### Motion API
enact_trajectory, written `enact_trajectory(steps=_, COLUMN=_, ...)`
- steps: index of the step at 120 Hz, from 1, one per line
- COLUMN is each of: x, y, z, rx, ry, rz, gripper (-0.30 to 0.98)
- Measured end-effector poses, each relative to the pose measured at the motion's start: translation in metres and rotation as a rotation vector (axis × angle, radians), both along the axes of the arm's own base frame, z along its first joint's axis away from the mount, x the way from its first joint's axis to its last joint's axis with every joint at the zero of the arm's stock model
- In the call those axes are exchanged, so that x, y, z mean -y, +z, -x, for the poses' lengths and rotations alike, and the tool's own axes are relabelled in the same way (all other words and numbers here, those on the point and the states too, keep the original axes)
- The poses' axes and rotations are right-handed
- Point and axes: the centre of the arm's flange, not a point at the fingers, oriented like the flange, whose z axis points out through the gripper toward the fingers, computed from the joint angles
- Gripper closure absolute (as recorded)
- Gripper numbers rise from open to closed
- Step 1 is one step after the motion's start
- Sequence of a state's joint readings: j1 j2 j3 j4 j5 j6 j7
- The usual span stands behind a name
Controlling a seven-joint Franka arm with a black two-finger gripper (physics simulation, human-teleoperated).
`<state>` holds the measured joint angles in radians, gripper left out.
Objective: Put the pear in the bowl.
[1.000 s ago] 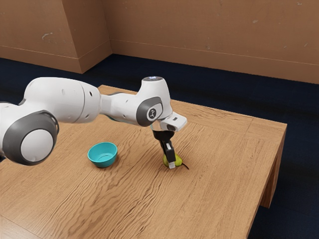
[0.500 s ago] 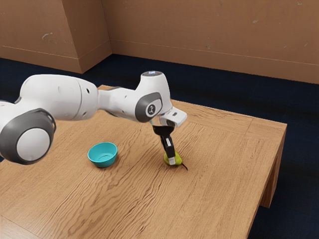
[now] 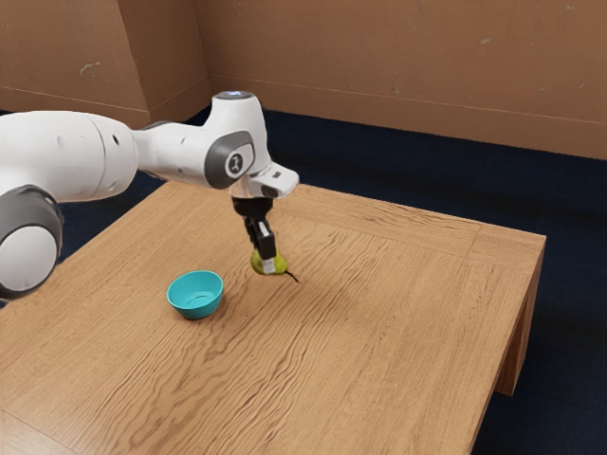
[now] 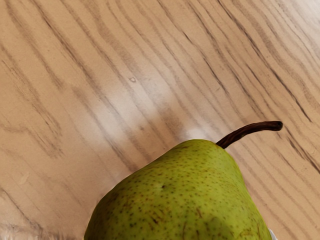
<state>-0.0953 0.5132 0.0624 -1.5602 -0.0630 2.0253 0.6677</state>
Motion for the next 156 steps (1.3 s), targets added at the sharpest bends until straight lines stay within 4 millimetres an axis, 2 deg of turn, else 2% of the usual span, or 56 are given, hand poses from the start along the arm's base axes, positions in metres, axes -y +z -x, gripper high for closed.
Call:
enact_trajectory(steps=27, x=-0.107, y=-0.001, z=0.047, rx=-0.079, ry=0.149, rz=-0.051, gripper=0.58)
enact_trajectory(steps=32, x=-0.120, y=-0.001, z=0.051, rx=-0.084, ry=0.164, rz=-0.054, gripper=0.58)
enact_trajectory(steps=43, x=-0.135, y=-0.002, z=0.055, rx=-0.091, ry=0.175, rz=-0.053, gripper=0.58)
enact_trajectory(steps=84, x=-0.137, y=-0.009, z=0.067, rx=-0.109, ry=0.159, rz=-0.009, gripper=0.57)
enact_trajectory(steps=106, x=-0.131, y=-0.010, z=0.065, rx=-0.116, ry=0.136, rz=0.010, gripper=0.28)
enact_trajectory(steps=117, x=-0.130, y=-0.010, z=0.065, rx=-0.123, ry=0.127, rz=0.019, gripper=0.19)
enact_trajectory(steps=134, x=-0.129, y=-0.008, z=0.066, rx=-0.126, ry=0.113, rz=0.027, gripper=0.10)
enact_trajectory(steps=156, x=-0.128, y=-0.004, z=0.066, rx=-0.135, ry=0.098, rz=0.034, gripper=0.04)
